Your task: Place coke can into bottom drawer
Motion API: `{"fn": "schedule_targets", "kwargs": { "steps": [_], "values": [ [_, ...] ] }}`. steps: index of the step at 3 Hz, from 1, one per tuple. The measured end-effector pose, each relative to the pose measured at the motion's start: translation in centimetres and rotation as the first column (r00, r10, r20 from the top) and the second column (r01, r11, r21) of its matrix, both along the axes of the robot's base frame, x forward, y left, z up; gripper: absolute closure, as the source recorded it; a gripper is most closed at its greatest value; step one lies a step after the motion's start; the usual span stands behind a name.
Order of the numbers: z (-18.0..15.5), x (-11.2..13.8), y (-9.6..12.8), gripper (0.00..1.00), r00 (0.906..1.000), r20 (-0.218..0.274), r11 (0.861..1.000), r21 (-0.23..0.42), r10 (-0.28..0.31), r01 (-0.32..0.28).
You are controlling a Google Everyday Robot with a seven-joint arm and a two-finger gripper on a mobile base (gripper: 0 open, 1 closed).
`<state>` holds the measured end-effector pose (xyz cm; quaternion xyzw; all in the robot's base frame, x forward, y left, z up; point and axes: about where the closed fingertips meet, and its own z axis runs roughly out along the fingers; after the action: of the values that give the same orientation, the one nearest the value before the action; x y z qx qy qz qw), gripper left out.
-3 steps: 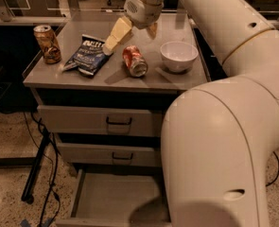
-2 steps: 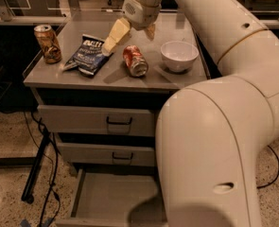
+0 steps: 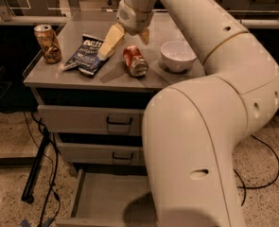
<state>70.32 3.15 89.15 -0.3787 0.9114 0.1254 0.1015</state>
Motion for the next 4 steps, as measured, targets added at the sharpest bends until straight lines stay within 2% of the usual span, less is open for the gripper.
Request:
{"fn": "schedule_targets", "kwargs": {
  "steps": [2, 3, 4],
  "values": [
    [-2.2, 0.9, 0.7, 0.0, 0.9995, -0.032, 1.0, -0.01, 0.001, -0.001],
    [-3.5, 1.8, 0.2, 0.0, 0.9994, -0.034, 1.0, -0.026, -0.007, 0.006],
    [-5.4, 4.3, -0.3, 0.0, 0.9993, 0.003, 0.999, -0.004, -0.036, 0.036]
  ]
}}
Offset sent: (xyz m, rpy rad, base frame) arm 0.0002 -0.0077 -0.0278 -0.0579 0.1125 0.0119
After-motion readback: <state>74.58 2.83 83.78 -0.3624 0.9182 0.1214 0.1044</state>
